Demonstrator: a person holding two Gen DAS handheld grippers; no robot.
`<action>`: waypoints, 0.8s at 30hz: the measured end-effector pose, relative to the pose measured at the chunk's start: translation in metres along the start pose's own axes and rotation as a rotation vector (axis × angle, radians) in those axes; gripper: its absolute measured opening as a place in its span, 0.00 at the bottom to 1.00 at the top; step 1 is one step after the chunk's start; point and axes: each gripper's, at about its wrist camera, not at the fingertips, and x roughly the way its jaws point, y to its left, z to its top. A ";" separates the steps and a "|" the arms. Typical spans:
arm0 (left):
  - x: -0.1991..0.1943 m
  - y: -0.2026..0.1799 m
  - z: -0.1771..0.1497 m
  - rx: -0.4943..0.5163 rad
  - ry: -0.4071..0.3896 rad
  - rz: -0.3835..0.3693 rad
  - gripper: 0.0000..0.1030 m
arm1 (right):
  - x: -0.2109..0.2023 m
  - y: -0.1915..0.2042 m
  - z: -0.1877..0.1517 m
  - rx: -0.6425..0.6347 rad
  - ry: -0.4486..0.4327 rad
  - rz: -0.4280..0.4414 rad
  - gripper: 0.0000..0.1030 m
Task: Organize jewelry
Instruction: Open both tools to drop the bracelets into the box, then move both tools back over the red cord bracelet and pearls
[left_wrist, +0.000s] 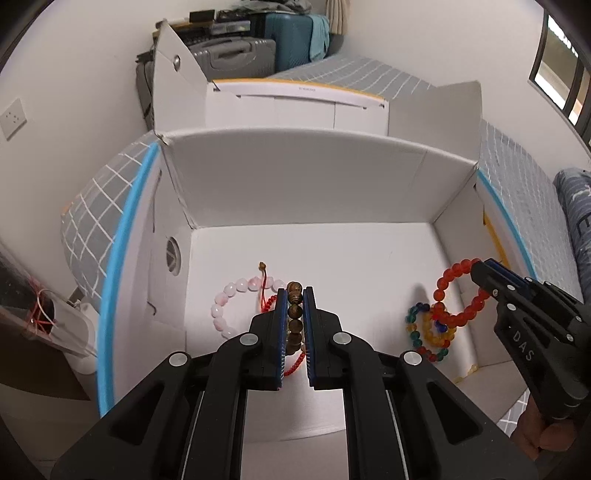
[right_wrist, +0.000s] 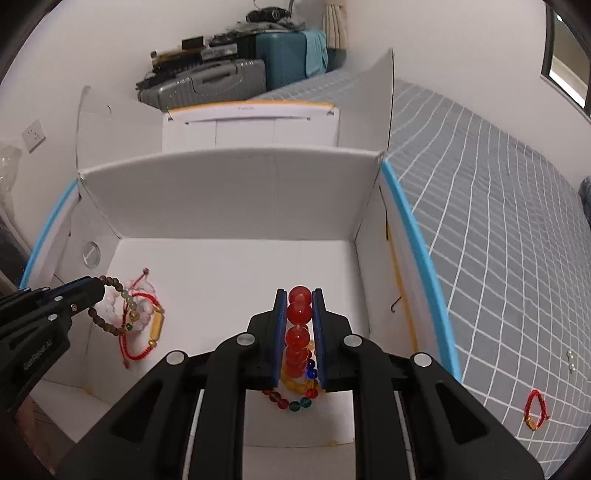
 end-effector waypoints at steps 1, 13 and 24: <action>0.002 -0.001 0.000 -0.001 0.006 0.003 0.08 | 0.004 0.000 -0.001 0.002 0.013 0.000 0.12; -0.017 -0.006 -0.003 -0.007 -0.041 0.035 0.68 | -0.019 0.000 0.004 0.002 -0.029 0.003 0.59; -0.057 -0.061 -0.004 0.060 -0.141 0.018 0.95 | -0.081 -0.064 0.008 0.080 -0.160 -0.059 0.92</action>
